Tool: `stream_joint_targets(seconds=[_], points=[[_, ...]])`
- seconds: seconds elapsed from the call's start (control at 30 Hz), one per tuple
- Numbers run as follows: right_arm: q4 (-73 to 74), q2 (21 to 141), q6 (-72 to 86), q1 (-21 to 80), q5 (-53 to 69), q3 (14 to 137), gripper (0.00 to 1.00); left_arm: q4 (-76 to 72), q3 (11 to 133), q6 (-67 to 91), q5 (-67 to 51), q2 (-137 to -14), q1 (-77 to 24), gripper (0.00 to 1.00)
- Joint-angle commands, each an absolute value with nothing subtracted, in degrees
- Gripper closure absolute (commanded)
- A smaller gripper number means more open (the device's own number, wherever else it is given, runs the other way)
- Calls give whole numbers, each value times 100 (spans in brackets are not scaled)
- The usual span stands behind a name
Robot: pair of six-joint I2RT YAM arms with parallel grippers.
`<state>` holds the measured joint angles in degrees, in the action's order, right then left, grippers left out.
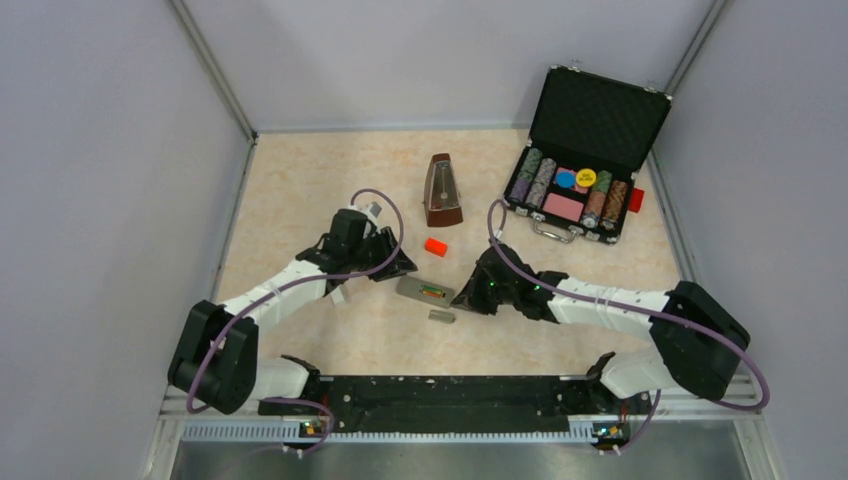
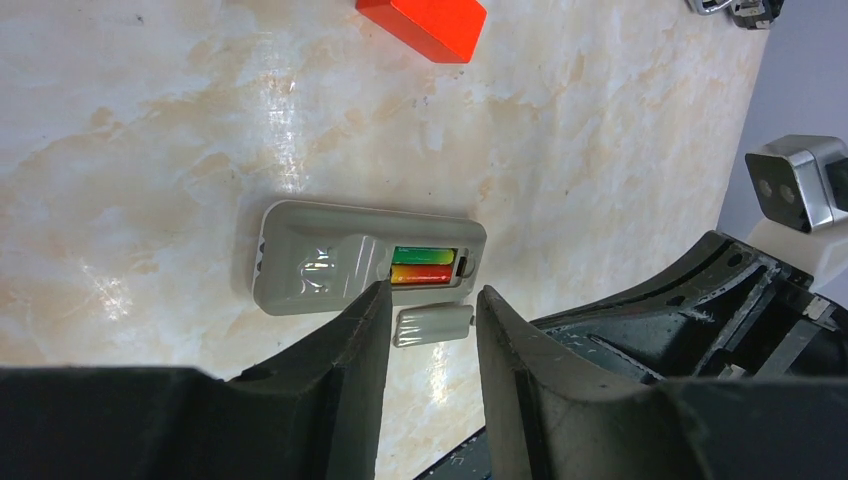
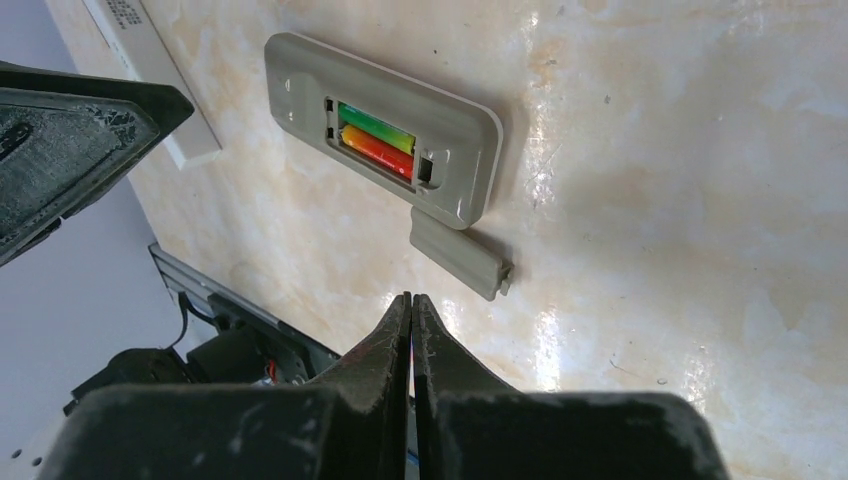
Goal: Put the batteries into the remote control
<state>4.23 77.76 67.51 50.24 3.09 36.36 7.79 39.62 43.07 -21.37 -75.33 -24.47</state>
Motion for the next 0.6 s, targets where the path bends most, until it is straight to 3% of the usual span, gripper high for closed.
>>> stream_joint_targets(seconds=[0.0,0.1,0.2,0.3,0.57], points=[[368,7660,6712,5089,209,3706,100,707,3909,4293,-2064,-7348,-2461,58],[951,8029,6653,5088,306,4017,99,712,3862,4285,-2102,-7318,-2461,58],[1229,8355,6594,5146,337,4274,79,600,3672,4328,-2316,-7293,-2465,58],[1295,8500,6618,5198,254,4358,69,317,3301,4439,-2471,-7179,-2468,59],[852,8675,6971,5237,146,4115,66,-684,2536,4708,-2659,-6824,-2539,58]])
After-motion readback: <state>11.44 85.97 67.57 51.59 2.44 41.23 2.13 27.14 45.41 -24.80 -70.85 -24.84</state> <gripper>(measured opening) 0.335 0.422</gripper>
